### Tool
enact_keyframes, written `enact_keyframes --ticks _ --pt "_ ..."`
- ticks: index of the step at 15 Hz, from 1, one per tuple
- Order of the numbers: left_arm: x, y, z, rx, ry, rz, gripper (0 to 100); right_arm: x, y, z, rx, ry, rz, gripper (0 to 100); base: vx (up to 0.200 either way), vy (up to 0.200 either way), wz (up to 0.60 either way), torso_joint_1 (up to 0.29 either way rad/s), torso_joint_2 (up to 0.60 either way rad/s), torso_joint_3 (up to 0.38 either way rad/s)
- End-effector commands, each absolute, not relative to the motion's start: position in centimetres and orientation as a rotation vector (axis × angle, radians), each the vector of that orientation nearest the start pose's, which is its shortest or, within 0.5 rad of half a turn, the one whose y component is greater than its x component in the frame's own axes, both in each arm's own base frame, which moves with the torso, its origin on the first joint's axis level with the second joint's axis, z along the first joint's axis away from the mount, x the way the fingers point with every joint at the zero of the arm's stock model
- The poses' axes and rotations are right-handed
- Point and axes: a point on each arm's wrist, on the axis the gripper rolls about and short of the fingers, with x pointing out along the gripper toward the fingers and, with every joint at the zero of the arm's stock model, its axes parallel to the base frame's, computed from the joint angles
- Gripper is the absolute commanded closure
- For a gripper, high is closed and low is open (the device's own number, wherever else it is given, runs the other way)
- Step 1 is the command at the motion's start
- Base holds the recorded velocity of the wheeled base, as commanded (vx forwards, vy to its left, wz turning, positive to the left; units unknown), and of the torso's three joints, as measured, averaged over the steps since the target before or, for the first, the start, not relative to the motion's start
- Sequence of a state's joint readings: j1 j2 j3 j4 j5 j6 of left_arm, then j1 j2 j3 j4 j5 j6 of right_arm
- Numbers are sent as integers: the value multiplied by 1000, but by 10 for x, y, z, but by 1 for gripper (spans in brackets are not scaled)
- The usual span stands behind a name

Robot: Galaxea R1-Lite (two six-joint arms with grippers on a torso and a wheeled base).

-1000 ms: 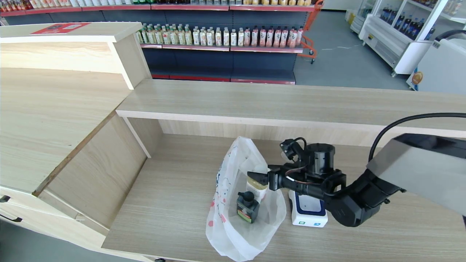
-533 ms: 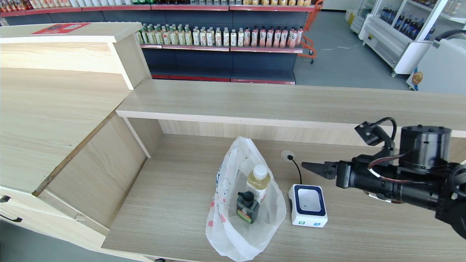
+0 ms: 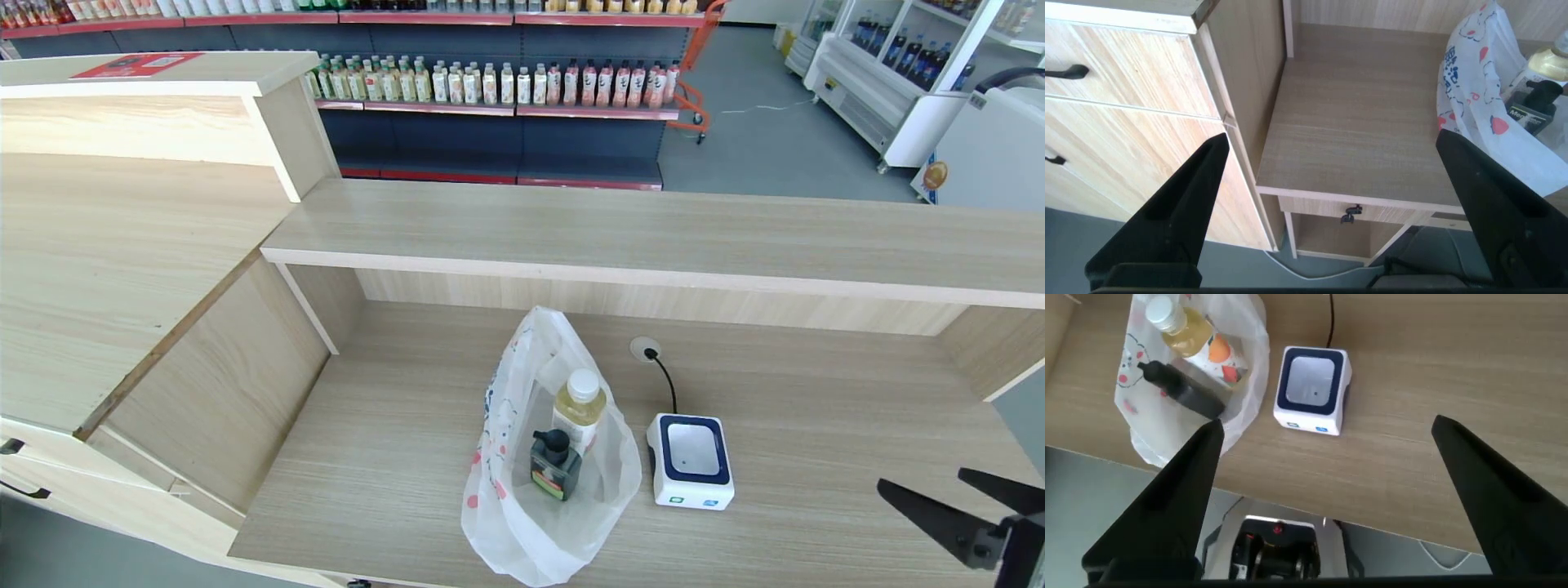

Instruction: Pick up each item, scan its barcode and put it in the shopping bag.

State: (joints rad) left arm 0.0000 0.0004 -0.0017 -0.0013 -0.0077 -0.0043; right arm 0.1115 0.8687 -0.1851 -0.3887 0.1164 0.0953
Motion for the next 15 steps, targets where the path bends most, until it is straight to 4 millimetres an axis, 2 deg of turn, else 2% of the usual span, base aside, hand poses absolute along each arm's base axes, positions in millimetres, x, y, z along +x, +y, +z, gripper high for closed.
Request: enact_keyframes --ticks 1,2,5,7,12,13,15 --pt "-23 0 76 -5 -3 -8 0 -1 1 92 53 119 49 0 0 0 0 0 0 0" --pt "-23 0 76 -5 -3 -8 0 -12 1 82 54 95 11 0 0 0 0 0 0 0" --pt "-23 0 76 -5 -3 -8 0 -23 1 76 -32 -8 23 0 0 0 0 0 0 0" --pt "-23 0 76 -5 -3 -8 0 -23 0 76 17 0 8 0 0 0 0 0 0 0" --pt "-23 0 76 -5 -3 -8 0 -23 0 76 17 0 8 0 0 0 0 0 0 0" --pt "-23 0 76 -5 -3 -8 0 -23 0 76 15 2 8 100 0 0 0 0 0 0" --pt "-23 0 76 -5 -3 -8 0 -23 0 76 15 2 8 100 0 0 0 0 0 0"
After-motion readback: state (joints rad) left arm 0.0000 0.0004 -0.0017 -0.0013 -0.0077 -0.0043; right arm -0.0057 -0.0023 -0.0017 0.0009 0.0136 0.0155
